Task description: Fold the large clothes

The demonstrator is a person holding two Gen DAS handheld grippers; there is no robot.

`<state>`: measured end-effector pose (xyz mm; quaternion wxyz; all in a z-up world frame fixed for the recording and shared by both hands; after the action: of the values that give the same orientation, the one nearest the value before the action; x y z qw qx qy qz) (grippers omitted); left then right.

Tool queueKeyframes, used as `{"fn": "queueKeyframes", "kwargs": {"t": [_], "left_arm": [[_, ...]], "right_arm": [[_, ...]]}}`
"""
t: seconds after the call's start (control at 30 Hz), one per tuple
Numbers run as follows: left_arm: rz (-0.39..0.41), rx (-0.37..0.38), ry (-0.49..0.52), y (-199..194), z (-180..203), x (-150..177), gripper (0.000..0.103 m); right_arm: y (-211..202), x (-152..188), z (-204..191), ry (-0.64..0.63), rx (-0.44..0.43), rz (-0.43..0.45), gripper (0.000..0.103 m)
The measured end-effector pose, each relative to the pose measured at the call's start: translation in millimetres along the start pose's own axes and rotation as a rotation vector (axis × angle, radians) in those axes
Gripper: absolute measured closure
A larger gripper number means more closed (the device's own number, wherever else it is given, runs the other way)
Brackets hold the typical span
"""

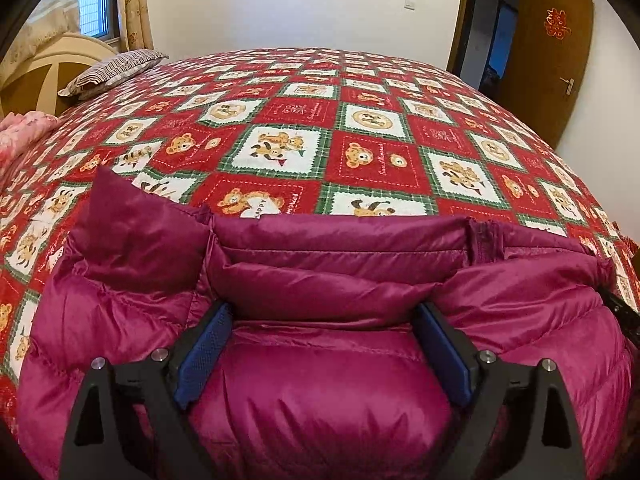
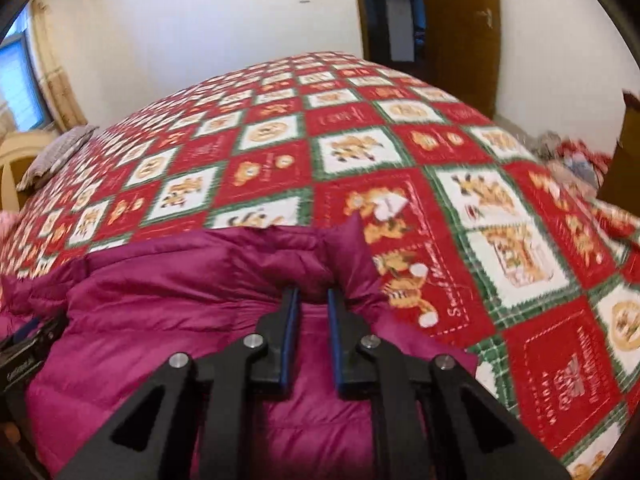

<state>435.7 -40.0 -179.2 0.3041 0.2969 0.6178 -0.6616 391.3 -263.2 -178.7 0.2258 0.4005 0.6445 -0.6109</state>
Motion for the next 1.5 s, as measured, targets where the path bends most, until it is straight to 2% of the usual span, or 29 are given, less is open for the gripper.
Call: {"fn": "queueKeyframes", "kwargs": {"t": [0.23, 0.3, 0.37, 0.5, 0.57, 0.6, 0.63, 0.67, 0.73, 0.8, 0.93, 1.03, 1.1, 1.2, 1.3, 1.37, 1.4, 1.5], "left_arm": [[-0.025, 0.023, 0.001, -2, -2, -1, 0.01], [-0.047, 0.052, 0.032, -11, -4, -2, 0.01], [-0.023, 0.07, 0.042, -37, -18, -2, 0.01], [0.024, 0.028, 0.009, -76, -60, 6, 0.01], [0.055, -0.027, -0.023, -88, -85, 14, 0.01], [0.058, -0.05, -0.031, -88, -92, 16, 0.01], [0.052, -0.068, -0.036, -86, -97, 19, 0.01], [0.03, -0.082, -0.044, -79, -102, 23, 0.01], [0.004, -0.076, -0.061, -69, -104, 29, 0.01], [0.017, -0.086, -0.059, -66, -103, 32, 0.01], [0.026, -0.106, -0.028, -63, -100, 34, 0.01], [0.024, -0.078, -0.039, -62, -105, 35, 0.01], [0.019, -0.057, -0.063, -62, -109, 36, 0.01], [0.016, -0.048, -0.075, -60, -109, 36, 0.01], [-0.008, -0.041, -0.06, -67, -109, 36, 0.01], [0.018, -0.031, -0.086, -84, -116, 38, 0.01], [0.049, -0.014, -0.108, -97, -122, 41, 0.01], [0.115, 0.041, -0.184, -129, -141, 58, 0.01]], "right_arm": [[3, -2, 6, 0.016, 0.006, -0.007, 0.095], [2, -2, 7, 0.017, 0.004, -0.008, 0.095], [0, -2, 8, 0.019, -0.004, -0.01, 0.095], [-1, -3, 10, 0.03, -0.018, -0.023, 0.094], [-12, -5, 6, 0.0, 0.023, -0.019, 0.094], [-27, -6, 0, -0.031, 0.047, 0.024, 0.088], [-43, -5, -7, -0.044, 0.021, 0.065, 0.084], [-54, -4, -15, -0.054, -0.013, 0.084, 0.084], [-79, 5, -39, -0.092, -0.094, 0.096, 0.084], [-96, 17, -61, -0.123, -0.148, 0.107, 0.084], [-100, 47, -99, -0.168, -0.244, 0.068, 0.084], [-74, 66, -104, -0.197, -0.203, 0.029, 0.09], [-66, 75, -99, -0.185, -0.21, 0.055, 0.095], [-65, 78, -97, -0.176, -0.214, 0.058, 0.095], [-67, 77, -103, -0.216, -0.176, 0.051, 0.095], [-80, 73, -106, -0.229, -0.136, 0.048, 0.092], [-91, 72, -108, -0.213, -0.163, 0.064, 0.087], [-126, 71, -126, -0.206, -0.277, 0.126, 0.087]]}}
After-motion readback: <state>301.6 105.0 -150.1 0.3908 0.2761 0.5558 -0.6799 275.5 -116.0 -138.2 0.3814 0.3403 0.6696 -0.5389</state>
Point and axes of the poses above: each gripper's, at about its wrist camera, not at the fingertips, and y roughly the way its jaws point, z to its right, x to its underside, the point moved 2 cm from there along y, roughly the way its jaws point, and after that the axes turned 9 degrees about z, right-handed, at the moved point
